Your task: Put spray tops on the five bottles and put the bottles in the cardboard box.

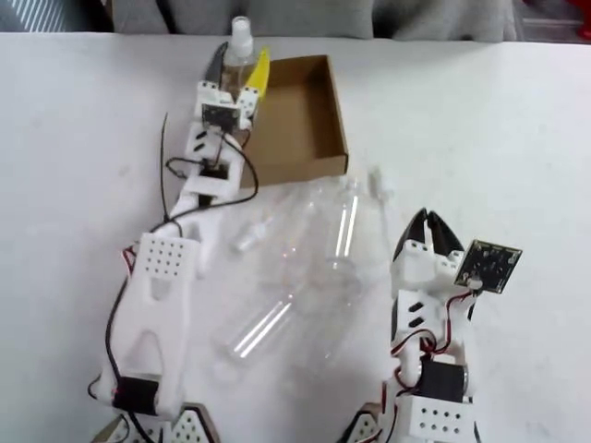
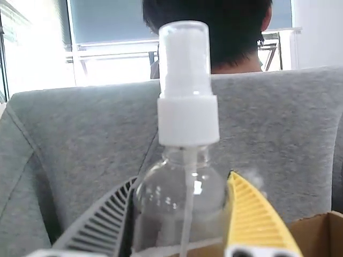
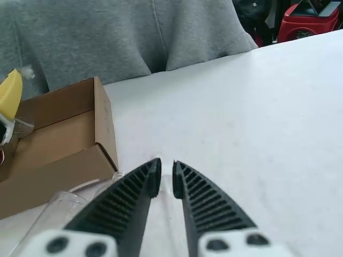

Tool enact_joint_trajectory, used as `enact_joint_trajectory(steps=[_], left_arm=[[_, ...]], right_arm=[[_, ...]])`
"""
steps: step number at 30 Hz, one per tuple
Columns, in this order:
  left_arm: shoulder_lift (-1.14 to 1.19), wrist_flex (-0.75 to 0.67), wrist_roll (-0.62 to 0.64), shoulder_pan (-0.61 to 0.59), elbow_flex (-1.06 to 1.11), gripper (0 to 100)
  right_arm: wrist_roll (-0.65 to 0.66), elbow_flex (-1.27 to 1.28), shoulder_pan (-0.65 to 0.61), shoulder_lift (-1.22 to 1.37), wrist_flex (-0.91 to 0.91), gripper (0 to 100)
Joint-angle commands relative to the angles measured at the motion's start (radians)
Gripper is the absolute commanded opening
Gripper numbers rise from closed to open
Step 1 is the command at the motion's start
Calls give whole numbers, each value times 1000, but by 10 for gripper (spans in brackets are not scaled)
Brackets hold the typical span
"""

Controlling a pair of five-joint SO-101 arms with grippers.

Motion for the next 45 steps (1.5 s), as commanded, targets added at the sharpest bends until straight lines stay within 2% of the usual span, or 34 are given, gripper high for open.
enact_joint_trajectory(steps=[1,4,7,13,20,23,29,31,45], left_arm=[[12,86,29,-22,-15,24],[-44,97,140,-42,-5,24],[-93,189,229,-65,-5,24],[-151,224,238,-56,72,24],[-475,261,236,-21,440,24],[-555,245,238,-8,525,24],[-469,-51,238,-8,526,24],[-438,-106,236,-8,525,24],[-189,-78,236,-33,212,24]], right_arm=[[12,9,5,2,4,18],[12,9,5,2,4,18],[12,9,5,2,4,18],[12,9,5,2,4,18],[14,9,5,2,1,18],[14,9,5,2,1,18],[14,9,5,2,2,18],[14,9,5,2,2,18],[14,9,5,2,2,18]])
